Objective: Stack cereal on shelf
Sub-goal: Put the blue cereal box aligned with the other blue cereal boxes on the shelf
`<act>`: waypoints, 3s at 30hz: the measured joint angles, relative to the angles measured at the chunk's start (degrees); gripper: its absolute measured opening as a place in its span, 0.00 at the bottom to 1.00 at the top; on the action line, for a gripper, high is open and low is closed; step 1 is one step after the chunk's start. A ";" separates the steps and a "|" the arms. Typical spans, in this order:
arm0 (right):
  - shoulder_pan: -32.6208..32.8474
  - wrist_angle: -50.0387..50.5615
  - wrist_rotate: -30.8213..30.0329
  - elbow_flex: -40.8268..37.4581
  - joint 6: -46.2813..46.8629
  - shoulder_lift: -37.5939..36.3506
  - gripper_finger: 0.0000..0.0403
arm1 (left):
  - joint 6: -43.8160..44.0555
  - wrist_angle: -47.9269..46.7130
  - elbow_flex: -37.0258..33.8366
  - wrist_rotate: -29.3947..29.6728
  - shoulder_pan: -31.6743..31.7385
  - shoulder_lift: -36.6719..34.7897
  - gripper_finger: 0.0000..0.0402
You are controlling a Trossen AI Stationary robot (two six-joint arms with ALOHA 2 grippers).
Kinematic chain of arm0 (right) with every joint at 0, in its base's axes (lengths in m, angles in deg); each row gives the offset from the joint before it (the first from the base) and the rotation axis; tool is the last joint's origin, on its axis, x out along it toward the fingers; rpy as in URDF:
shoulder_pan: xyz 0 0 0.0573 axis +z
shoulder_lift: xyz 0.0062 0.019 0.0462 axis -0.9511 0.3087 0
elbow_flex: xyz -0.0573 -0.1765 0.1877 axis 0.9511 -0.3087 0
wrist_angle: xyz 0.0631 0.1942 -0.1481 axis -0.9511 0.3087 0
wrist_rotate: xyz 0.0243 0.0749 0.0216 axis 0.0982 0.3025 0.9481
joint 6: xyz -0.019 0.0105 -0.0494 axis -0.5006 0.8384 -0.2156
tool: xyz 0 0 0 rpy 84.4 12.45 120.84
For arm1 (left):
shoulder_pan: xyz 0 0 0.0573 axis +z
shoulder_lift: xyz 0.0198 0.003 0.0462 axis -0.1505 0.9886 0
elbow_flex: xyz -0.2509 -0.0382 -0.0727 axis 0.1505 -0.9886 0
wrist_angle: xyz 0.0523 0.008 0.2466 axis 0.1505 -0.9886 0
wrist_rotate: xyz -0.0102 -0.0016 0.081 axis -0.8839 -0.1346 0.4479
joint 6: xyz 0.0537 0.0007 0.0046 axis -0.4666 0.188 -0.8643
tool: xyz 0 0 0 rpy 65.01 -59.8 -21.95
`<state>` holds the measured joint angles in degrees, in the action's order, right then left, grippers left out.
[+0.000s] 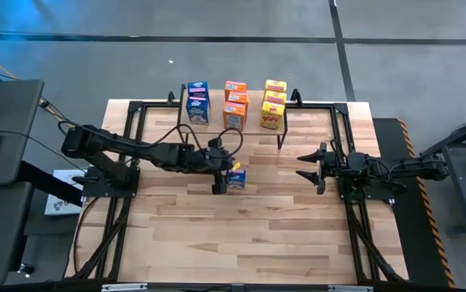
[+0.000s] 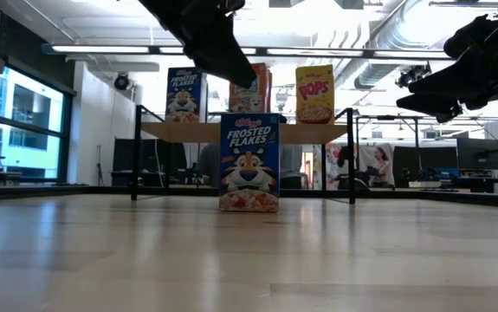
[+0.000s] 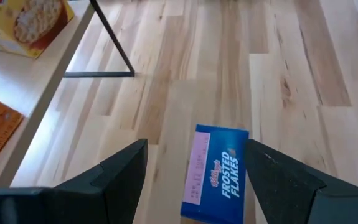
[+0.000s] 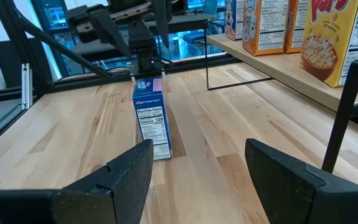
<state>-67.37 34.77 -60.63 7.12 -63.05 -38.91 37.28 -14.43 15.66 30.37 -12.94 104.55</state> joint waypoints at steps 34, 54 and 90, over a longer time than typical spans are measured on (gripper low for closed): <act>0.01 -0.01 0.00 0.00 -0.02 0.00 0.62 | -1.32 0.46 -0.04 -4.49 1.36 8.69 0.84; 0.01 0.00 -0.01 0.00 -0.01 0.00 0.62 | -1.07 -0.43 -0.04 -4.90 1.49 9.64 0.54; 0.02 -0.03 0.00 -0.02 -0.02 0.00 0.62 | -14.42 -26.26 -0.07 -0.22 7.15 -21.89 0.50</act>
<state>-67.35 34.75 -60.63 7.10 -63.07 -38.91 22.87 -40.69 15.59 30.15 -5.79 82.66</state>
